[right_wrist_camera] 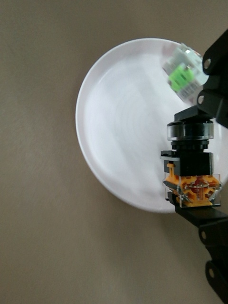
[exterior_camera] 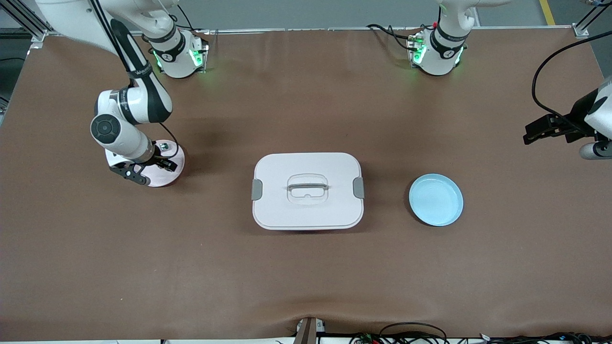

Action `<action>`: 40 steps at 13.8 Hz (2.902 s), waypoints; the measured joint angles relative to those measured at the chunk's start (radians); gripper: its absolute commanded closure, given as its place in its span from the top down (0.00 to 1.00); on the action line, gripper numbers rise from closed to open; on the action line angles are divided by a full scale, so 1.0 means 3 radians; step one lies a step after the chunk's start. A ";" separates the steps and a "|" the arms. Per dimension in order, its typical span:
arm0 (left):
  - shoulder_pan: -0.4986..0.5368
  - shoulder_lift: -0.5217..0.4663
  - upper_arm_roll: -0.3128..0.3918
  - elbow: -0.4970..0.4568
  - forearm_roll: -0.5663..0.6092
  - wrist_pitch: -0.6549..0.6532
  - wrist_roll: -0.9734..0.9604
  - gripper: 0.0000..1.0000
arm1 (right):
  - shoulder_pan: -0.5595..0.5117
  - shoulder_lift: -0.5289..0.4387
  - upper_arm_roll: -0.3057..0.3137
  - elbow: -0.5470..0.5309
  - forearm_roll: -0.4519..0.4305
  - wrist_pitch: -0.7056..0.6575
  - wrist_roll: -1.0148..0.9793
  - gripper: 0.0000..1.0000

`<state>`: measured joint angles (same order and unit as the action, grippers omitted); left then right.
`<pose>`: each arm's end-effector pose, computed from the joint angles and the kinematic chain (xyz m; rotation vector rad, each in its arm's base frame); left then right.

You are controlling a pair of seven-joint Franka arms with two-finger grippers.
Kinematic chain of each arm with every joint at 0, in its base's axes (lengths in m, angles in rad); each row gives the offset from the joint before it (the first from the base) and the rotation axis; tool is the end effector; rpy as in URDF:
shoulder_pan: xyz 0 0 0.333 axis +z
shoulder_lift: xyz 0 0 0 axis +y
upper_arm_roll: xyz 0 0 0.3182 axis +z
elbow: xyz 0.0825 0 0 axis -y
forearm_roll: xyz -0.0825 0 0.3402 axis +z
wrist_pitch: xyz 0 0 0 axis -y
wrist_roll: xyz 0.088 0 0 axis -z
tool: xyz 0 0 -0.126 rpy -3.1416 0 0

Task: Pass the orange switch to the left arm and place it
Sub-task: 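Close the right gripper on the orange switch and lift it, then carry the switch over the box while the left gripper approaches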

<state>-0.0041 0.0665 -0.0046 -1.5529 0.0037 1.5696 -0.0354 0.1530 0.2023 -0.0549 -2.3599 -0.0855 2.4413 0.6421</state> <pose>0.5289 -0.0041 0.5807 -3.1359 -0.0417 0.0780 0.4702 0.0447 0.2531 2.9517 -0.7142 -0.1372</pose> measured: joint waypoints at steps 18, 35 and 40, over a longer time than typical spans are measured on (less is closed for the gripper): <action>-0.0022 0.0028 -0.0021 0.0031 -0.2082 -0.0024 -0.0001 1.00 | 0.1159 0.0525 0.0032 0.3132 0.1903 -0.1837 0.3024 0.00; -0.0799 0.0687 -0.0060 0.0016 -0.2940 0.1068 0.0001 1.00 | 0.1672 0.1442 0.0270 0.4454 0.1919 -0.1001 0.4723 0.00; -0.1018 0.0771 -0.0062 0.0016 -0.2973 0.1354 0.0001 1.00 | 0.1771 0.1558 0.0280 0.4645 0.1919 -0.0869 0.4913 0.00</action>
<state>-0.3095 0.2978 -0.0233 -1.5481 -0.8883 1.9758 -0.0352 0.6843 0.6697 0.0291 -0.9663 0.4903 2.1805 2.1161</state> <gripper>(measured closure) 0.000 0.278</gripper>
